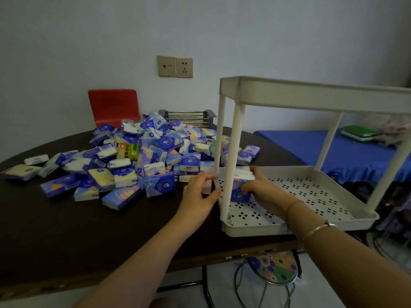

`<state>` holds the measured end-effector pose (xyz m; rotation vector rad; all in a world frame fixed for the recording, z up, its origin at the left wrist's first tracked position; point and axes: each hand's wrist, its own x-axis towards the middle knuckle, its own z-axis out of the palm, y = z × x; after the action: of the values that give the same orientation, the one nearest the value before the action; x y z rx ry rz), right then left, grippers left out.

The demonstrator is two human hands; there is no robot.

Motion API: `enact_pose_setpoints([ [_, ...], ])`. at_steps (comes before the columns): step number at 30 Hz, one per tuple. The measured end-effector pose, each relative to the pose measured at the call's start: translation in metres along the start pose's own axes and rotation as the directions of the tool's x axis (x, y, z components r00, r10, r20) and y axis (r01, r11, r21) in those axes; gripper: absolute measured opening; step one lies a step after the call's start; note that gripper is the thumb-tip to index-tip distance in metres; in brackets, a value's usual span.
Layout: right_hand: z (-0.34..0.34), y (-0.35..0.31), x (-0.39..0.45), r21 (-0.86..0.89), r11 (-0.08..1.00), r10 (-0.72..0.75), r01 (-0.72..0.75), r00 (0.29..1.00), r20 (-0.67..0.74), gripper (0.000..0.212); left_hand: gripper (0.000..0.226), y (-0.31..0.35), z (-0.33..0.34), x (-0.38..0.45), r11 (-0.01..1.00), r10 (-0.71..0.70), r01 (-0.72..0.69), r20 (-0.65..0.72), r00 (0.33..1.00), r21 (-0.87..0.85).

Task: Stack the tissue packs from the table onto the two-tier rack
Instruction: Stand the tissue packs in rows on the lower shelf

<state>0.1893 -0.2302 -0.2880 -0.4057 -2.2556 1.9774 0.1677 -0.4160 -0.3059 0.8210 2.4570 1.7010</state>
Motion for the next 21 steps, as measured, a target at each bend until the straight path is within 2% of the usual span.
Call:
enact_pose_setpoints([
  [3, 0.005, 0.005, 0.018, -0.067, 0.998, -0.018, 0.015, 0.999, -0.043, 0.068, 0.046, -0.014, 0.008, -0.003, 0.989, -0.027, 0.018, 0.062, 0.998, 0.146],
  [5, 0.004, 0.006, 0.026, -0.166, 0.986, -0.017, 0.011, 0.999, -0.037, 0.074, 0.046, -0.015, 0.012, -0.005, 0.968, -0.037, 0.016, 0.079, 0.996, 0.249],
  [7, 0.002, 0.007, 0.031, -0.257, 0.966, -0.005, -0.007, 0.999, -0.047, 0.074, 0.046, -0.017, 0.014, -0.004, 0.965, -0.042, 0.023, 0.069, 0.997, 0.261],
  [10, 0.003, 0.010, 0.037, -0.290, 0.957, -0.010, -0.012, 0.997, -0.075, 0.070, 0.043, -0.017, 0.014, -0.004, 0.969, -0.044, 0.023, 0.083, 0.996, 0.246],
  [14, 0.011, 0.014, 0.041, -0.331, 0.944, -0.048, 0.017, 0.995, -0.087, 0.049, 0.041, -0.019, 0.014, -0.005, 0.981, -0.063, 0.047, 0.083, 0.995, 0.188],
  [17, 0.013, 0.016, 0.042, -0.376, 0.926, -0.056, 0.020, 0.995, -0.087, 0.051, 0.037, -0.018, 0.014, -0.006, 0.992, 0.008, -0.014, 0.045, 0.999, 0.126],
  [19, 0.011, 0.017, 0.043, -0.389, 0.921, -0.041, 0.009, 0.996, -0.074, 0.054, 0.035, -0.013, 0.009, -0.011, 0.997, 0.067, -0.068, -0.009, 0.998, -0.040],
  [21, 0.009, 0.017, 0.042, -0.394, 0.919, -0.023, -0.002, 0.998, -0.059, 0.058, 0.039, -0.009, -0.001, -0.021, 0.965, 0.116, -0.114, -0.006, 0.993, -0.236],
])
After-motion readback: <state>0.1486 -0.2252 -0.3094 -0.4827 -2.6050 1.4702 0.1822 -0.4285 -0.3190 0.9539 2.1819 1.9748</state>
